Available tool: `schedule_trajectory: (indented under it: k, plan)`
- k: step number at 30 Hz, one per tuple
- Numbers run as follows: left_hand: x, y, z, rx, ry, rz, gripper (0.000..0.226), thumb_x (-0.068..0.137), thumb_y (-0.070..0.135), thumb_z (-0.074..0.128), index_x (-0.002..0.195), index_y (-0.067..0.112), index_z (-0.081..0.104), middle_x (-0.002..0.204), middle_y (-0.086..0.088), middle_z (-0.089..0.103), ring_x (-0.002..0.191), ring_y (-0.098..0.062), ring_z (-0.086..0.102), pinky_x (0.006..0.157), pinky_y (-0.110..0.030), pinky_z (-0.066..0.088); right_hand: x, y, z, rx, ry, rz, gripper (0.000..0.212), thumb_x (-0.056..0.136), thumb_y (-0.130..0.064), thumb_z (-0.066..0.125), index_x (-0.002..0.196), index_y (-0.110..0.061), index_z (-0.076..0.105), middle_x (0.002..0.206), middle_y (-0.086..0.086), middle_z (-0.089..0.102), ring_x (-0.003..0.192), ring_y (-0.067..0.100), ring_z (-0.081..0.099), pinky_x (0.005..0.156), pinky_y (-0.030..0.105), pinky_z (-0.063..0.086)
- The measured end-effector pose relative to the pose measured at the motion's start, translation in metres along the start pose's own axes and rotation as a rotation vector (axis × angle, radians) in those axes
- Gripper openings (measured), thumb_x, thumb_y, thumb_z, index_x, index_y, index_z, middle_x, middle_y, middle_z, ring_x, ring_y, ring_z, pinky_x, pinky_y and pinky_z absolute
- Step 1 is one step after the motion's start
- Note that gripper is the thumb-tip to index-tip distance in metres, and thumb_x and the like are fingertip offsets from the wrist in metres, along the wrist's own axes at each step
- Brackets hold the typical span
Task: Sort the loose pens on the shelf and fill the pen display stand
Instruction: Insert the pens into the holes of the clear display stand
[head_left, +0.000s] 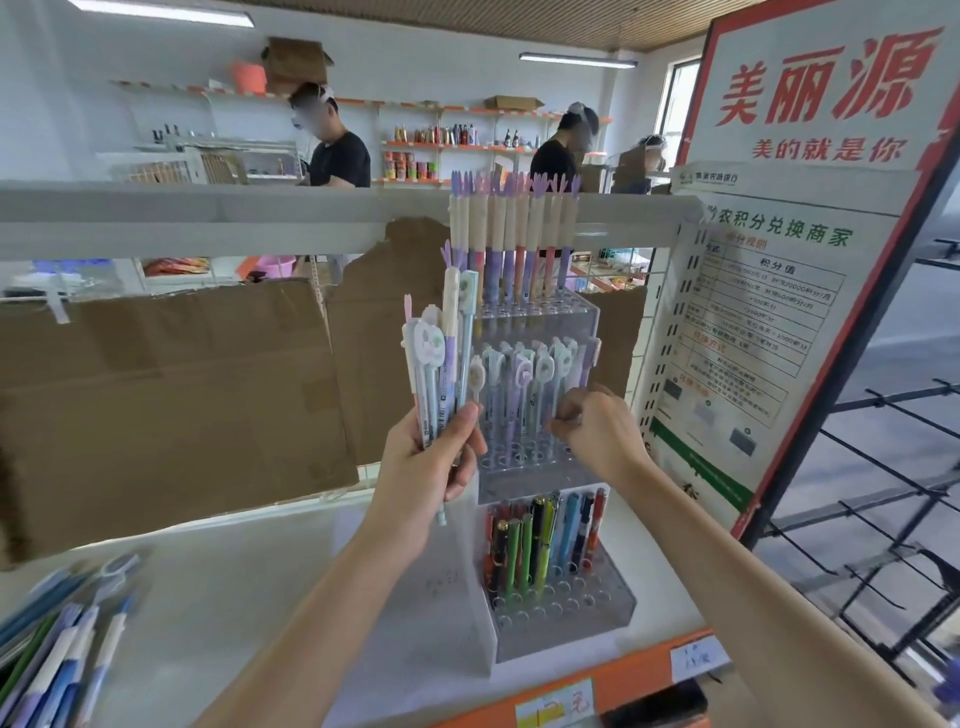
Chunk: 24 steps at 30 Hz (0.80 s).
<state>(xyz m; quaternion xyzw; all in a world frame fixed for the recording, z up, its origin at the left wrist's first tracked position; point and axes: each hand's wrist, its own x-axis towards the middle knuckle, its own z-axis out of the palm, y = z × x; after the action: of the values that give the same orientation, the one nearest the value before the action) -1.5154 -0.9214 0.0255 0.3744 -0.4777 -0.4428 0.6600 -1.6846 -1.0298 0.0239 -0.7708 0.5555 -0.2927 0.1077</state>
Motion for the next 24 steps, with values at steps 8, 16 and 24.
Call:
schedule_trajectory:
  k: [8, 16, 24]
  plan:
    - [-0.001, -0.001, -0.002, -0.042, -0.053, -0.023, 0.03, 0.082, 0.025, 0.055, 0.098, 0.001, 0.06, 0.063, -0.004, 0.058, 0.041, -0.011, 0.035, 0.035, -0.019, 0.025, -0.003, 0.0, -0.014, 0.058, 0.005, 0.006, 0.018, 0.084, -0.027, 0.069, 0.084, -0.01, 0.062, 0.086, 0.0, 0.06, 0.077, 0.014, 0.054, 0.061, 0.017, 0.037]
    - [0.003, -0.007, 0.017, 0.043, -0.124, -0.018, 0.025, 0.089, 0.021, 0.054, 0.069, 0.017, 0.068, 0.058, -0.006, 0.057, 0.036, -0.013, 0.033, 0.035, -0.016, 0.024, -0.035, -0.048, -0.036, 0.55, -0.134, -0.223, 0.012, 0.089, -0.028, 0.062, 0.078, -0.029, 0.066, 0.056, -0.022, 0.058, 0.046, -0.003, 0.045, 0.048, 0.009, 0.033]
    - [0.003, -0.01, 0.015, 0.098, -0.045, -0.064, 0.013, 0.097, 0.017, 0.048, 0.096, 0.01, 0.059, 0.065, -0.003, 0.064, 0.033, -0.007, 0.031, 0.034, -0.016, 0.023, -0.022, -0.026, -0.057, 0.617, 0.183, -0.057, 0.012, 0.091, -0.016, 0.057, 0.08, -0.018, 0.06, 0.063, -0.006, 0.068, 0.057, 0.006, 0.065, 0.058, 0.022, 0.057]
